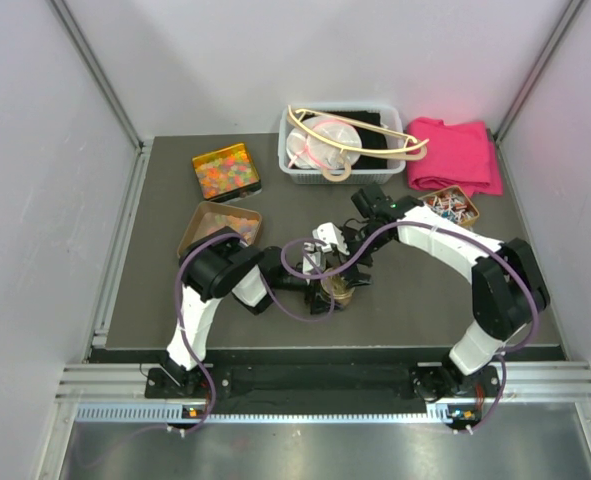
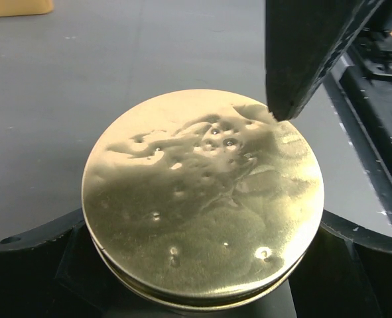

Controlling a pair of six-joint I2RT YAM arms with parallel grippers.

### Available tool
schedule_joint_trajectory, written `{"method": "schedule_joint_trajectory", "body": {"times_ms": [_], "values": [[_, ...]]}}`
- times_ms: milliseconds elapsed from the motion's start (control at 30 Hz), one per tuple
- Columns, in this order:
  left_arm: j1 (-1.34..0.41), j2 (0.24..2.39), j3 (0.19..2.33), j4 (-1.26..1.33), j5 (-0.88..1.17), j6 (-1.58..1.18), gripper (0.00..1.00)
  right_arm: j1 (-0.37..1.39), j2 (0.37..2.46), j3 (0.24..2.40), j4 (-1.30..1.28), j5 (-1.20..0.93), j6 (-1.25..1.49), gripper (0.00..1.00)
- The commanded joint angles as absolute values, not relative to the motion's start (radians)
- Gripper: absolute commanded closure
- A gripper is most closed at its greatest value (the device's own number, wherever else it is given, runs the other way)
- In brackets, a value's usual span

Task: Pack the candies
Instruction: Screw the bottle lid onto the packing bottle.

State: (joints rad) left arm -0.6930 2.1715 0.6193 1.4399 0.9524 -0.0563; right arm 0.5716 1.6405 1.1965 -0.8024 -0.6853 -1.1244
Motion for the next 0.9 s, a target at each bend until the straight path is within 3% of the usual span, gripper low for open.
{"method": "schedule_joint_trajectory", "body": {"times_ms": [0, 633, 867], "values": [[-0.699, 2.209, 0.617, 1.7, 1.035, -0.117, 0.72, 0.568, 1.664, 1.218, -0.827, -0.755, -1.163, 0.01], [-0.699, 2.192, 0.583, 1.7, 0.897, -0.025, 0.67, 0.569, 1.7, 1.259, -0.976, -0.795, -1.163, 0.01], [-0.698, 2.189, 0.58, 1.7, 0.896, -0.02, 0.67, 0.572, 1.703, 1.235, -0.899, -0.789, -1.123, 0.01]]}}
